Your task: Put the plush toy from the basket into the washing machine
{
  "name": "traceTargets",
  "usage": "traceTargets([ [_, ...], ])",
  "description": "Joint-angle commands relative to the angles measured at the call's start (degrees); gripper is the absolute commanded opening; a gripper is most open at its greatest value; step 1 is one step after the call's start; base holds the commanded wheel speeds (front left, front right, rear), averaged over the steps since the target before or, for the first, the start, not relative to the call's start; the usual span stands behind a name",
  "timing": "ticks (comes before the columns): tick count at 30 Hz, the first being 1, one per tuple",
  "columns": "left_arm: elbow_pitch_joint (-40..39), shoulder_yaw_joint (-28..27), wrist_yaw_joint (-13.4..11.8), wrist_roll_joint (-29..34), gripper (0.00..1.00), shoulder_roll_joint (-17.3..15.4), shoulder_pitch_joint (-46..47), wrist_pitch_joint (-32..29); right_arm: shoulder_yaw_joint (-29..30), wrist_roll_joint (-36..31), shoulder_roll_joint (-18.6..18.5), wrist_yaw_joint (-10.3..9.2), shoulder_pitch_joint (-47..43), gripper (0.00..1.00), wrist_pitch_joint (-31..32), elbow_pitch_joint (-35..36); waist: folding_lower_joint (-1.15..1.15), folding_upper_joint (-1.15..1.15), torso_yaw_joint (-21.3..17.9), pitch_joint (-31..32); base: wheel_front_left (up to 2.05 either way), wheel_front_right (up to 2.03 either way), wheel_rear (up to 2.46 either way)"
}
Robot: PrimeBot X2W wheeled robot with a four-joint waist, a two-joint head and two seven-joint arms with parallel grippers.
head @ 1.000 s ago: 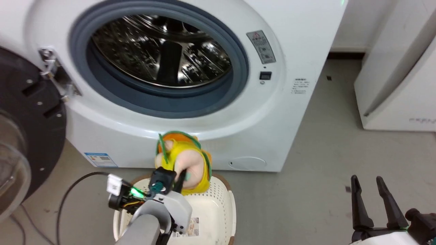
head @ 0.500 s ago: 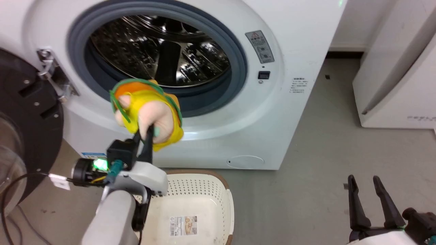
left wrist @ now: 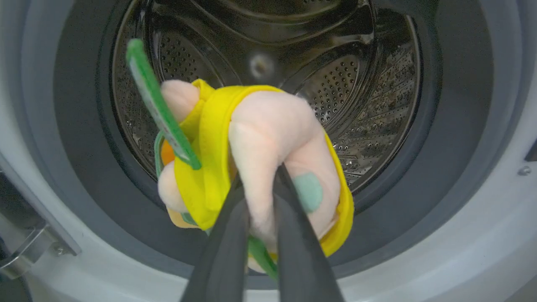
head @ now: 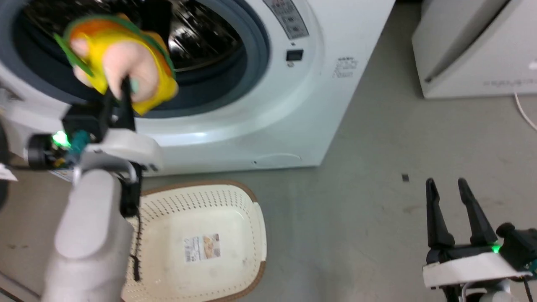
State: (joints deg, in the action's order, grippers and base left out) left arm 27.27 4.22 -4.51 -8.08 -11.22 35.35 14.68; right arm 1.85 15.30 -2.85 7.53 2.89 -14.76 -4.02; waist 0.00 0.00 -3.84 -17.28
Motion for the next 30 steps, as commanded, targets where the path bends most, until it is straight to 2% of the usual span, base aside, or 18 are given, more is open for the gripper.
traceTargets([
  [1, 0.53, -0.9, 0.4, 0.63, 0.0, -0.85, 2.22, 0.31, -0.08, 0.34, -0.03, -0.04, 1.48, 1.0, -0.24, 0.37, 0.0, 0.0, -2.76, -4.05, 0.0, 0.0, 0.0],
  [17, 7.42, -5.35, 1.4, 3.82, 0.0, -6.46, 18.84, 0.31, -1.68, 3.57, -0.03, -0.04, 8.18, 1.0, -0.24, 1.84, 0.0, 0.0, -10.53, -17.16, 0.0, 0.0, 0.0],
  [30, 16.95, -7.79, 2.16, 3.56, 0.0, -12.15, 31.0, 0.31, -2.56, 5.24, -0.03, -0.04, 9.84, 1.0, -0.24, 2.34, 0.0, 0.0, -13.51, -21.99, 0.0, 0.0, 0.0],
])
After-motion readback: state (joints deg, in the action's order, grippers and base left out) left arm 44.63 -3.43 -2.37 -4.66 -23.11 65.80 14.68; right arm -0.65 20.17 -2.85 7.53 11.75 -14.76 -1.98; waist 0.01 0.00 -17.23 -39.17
